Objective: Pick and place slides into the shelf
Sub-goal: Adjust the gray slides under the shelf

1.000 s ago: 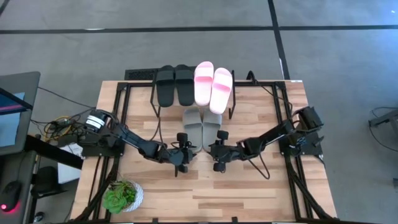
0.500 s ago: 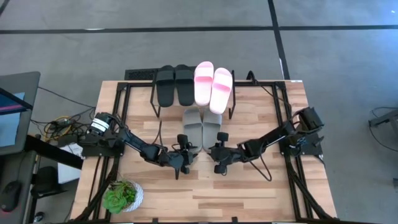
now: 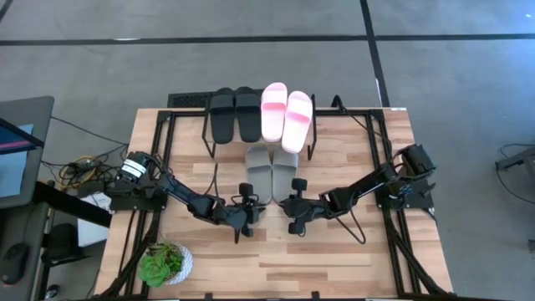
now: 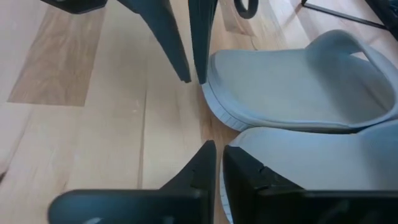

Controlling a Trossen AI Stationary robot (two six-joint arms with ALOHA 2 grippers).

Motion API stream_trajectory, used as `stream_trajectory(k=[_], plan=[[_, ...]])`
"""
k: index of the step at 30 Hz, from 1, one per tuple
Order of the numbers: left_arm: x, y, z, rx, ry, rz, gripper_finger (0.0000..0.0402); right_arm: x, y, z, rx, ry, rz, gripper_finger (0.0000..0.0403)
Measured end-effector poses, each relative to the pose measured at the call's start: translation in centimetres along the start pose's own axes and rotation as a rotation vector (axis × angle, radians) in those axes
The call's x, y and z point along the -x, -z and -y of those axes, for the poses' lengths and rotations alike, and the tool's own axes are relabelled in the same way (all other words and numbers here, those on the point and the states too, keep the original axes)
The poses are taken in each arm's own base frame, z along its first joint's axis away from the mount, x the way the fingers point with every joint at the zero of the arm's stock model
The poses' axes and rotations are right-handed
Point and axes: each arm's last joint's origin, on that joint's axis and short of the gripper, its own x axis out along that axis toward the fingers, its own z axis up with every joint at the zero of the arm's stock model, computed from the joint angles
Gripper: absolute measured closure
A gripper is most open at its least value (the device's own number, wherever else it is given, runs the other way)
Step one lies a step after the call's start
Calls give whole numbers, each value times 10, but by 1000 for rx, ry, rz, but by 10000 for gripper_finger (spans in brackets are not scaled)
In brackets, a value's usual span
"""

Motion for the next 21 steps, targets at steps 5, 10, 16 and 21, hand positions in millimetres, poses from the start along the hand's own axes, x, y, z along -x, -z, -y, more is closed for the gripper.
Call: stream_trajectory(k=[5, 10, 16, 21], plan=[[0, 1, 0, 8, 0, -6, 391, 0, 0, 0, -10, -1, 0, 400], [0, 6, 0, 18, 6, -54, 396, 0, 0, 0, -24, -18, -4, 401], [0, 8, 0, 26, 5, -71, 396, 0, 0, -1, -25, -27, -5, 402], [-2, 12, -3, 47, 2, -111, 396, -8, 9, -4, -20, -55, -45, 402]])
